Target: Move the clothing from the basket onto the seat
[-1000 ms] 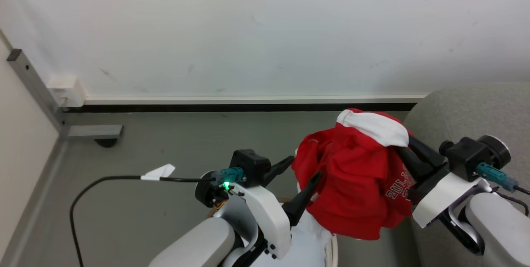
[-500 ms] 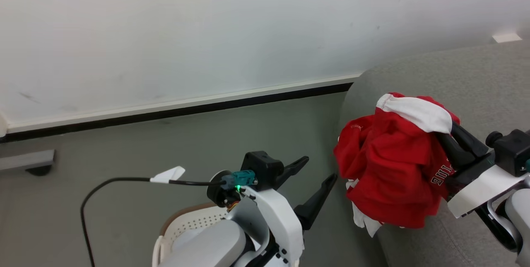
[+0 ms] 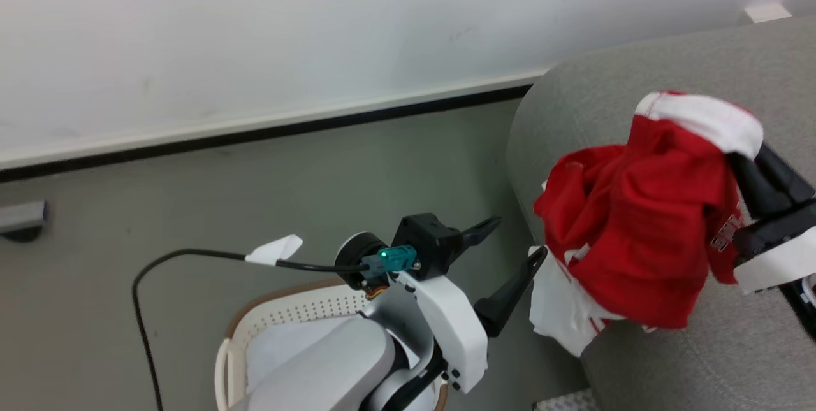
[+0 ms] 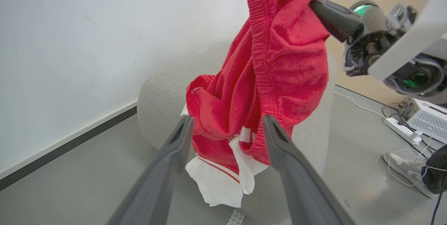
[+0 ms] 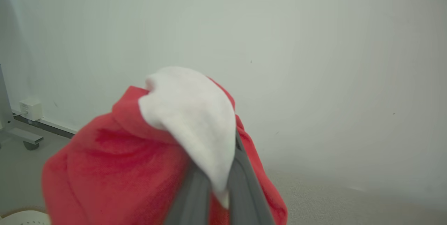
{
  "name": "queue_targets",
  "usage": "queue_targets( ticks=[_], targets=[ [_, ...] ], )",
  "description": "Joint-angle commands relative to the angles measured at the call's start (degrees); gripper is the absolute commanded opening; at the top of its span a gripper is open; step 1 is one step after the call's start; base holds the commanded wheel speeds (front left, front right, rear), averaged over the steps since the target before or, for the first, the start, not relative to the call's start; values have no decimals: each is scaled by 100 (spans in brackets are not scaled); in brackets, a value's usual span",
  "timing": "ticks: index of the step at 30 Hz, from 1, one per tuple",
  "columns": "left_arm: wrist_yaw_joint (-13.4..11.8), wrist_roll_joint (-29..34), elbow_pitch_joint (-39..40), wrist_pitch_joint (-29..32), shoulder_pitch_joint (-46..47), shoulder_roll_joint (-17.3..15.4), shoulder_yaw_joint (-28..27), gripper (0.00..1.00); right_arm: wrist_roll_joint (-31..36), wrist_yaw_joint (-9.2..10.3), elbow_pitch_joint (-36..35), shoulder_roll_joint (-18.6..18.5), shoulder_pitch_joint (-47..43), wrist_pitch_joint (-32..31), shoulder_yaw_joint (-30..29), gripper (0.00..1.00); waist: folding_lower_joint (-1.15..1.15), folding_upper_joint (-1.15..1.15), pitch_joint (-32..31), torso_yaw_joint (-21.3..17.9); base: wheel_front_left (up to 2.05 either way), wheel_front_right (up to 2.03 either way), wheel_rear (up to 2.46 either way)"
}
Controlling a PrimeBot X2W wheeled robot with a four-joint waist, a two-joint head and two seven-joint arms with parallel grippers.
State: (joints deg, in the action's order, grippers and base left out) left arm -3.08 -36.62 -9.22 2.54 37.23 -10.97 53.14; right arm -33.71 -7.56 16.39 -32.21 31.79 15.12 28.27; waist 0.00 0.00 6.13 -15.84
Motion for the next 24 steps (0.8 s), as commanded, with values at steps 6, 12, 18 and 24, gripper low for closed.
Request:
queue_targets(
  ticks=[6, 12, 18, 24],
  targets=[
    [30, 283, 117, 168, 560, 1, 23, 100, 176, 14, 288, -90, 1001, 3, -921, 0, 0, 0, 1157, 446, 0, 0, 0],
    [34, 557, 273, 286, 1292, 29, -49, 100, 492, 14, 1091, -519, 2414, -51, -2053, 0, 0, 0, 2157, 884, 0, 0, 0],
    [-26, 721, 460, 256, 1812, 85, -182, 100, 961, 14, 2192, -935, 3710, -210, -3186, 0, 0, 0, 2829, 1158, 0, 0, 0],
    [-77, 802, 543, 242, 1949, 97, -196, 100, 1789, 14, 3310, -1162, 4184, -101, -3986, 0, 0, 0, 3148, 1261, 0, 0, 0]
  ],
)
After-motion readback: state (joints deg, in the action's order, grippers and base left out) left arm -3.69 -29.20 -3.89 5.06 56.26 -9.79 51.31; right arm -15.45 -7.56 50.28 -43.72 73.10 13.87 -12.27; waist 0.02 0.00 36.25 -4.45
